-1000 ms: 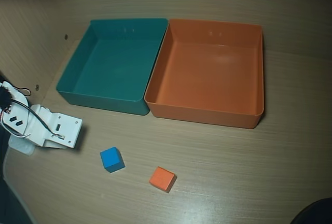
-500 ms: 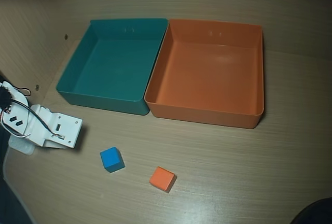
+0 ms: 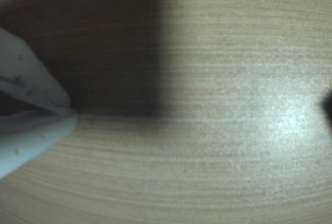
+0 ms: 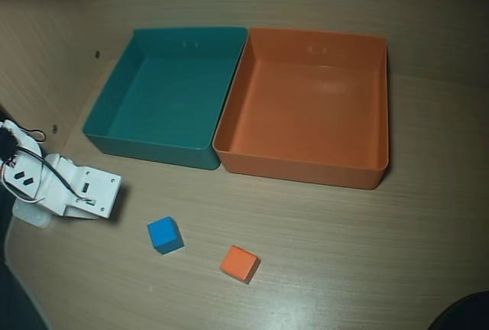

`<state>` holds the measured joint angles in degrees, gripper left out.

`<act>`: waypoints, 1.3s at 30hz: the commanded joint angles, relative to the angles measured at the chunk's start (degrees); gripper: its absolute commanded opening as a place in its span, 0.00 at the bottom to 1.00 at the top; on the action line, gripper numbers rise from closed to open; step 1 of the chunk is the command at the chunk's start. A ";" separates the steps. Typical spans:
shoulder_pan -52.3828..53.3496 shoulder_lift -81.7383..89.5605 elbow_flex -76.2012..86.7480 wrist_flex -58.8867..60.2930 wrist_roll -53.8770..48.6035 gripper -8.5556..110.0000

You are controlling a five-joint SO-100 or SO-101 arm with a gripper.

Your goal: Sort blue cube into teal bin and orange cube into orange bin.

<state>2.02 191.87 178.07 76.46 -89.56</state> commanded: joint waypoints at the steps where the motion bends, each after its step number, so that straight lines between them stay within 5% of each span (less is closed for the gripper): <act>1: -0.18 0.26 3.69 1.14 0.53 0.02; 21: -0.53 -3.52 0.62 0.70 -0.53 0.02; 31: -0.62 -29.79 -34.10 0.70 -1.41 0.16; 39: 0.44 -55.99 -62.67 0.70 -17.14 0.25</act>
<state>2.55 142.91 126.04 77.43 -102.48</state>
